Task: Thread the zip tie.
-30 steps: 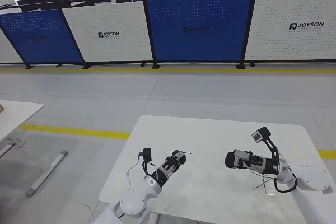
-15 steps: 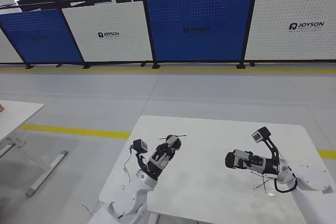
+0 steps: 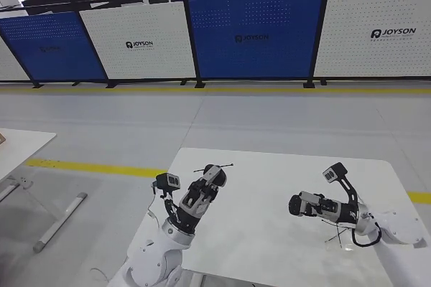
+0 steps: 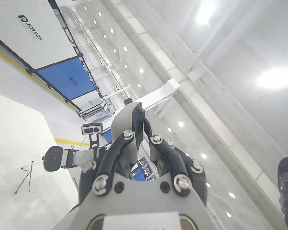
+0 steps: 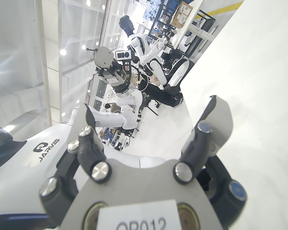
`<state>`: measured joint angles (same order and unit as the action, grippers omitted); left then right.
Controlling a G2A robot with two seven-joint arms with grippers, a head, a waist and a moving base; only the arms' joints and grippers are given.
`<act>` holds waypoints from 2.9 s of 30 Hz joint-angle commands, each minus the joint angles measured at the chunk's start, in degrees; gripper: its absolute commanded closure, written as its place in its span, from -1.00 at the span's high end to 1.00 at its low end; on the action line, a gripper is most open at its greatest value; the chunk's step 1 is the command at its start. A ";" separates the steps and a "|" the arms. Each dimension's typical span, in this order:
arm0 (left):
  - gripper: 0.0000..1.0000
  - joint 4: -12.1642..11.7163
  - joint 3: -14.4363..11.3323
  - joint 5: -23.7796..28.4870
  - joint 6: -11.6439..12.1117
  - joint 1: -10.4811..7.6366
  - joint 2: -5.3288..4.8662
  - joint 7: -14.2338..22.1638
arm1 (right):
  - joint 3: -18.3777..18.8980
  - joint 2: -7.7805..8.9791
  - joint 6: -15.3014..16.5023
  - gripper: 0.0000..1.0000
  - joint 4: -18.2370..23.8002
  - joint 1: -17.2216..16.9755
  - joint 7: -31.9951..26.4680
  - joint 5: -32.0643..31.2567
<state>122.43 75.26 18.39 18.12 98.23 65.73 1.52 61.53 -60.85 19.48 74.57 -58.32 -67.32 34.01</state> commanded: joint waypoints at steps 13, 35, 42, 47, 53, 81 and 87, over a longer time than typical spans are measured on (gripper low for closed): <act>-1.00 -12.77 -5.48 -11.13 -9.75 -1.15 0.50 -1.18 | 0.00 0.00 0.00 1.00 0.00 0.00 0.00 0.00; -1.00 -8.67 -5.19 -12.93 -7.72 -1.60 0.68 -3.22 | 0.00 0.00 0.00 1.00 0.00 0.00 0.00 0.00; -1.00 1.92 -3.11 -15.38 -4.45 1.21 0.53 -4.00 | 0.00 0.00 0.00 1.00 0.00 0.00 0.00 0.00; -1.00 2.43 -2.95 -15.55 -4.62 1.52 0.53 -4.11 | 0.00 0.00 0.00 1.00 0.00 0.00 0.00 0.00; -1.00 -0.36 -3.73 -15.61 -6.24 0.91 0.65 -3.31 | 0.00 0.00 0.00 1.00 0.00 0.00 0.00 0.00; -1.00 -15.73 -10.08 -16.73 -10.13 -2.42 1.89 -4.52 | 0.00 0.00 0.00 1.00 0.00 0.00 0.00 0.00; -1.00 -15.73 -10.08 -16.73 -10.13 -2.42 1.89 -4.52 | 0.00 0.00 0.00 1.00 0.00 0.00 0.00 0.00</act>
<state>106.71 65.18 1.66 7.99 95.80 67.62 -3.00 61.53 -60.85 19.48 74.57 -58.32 -67.32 34.01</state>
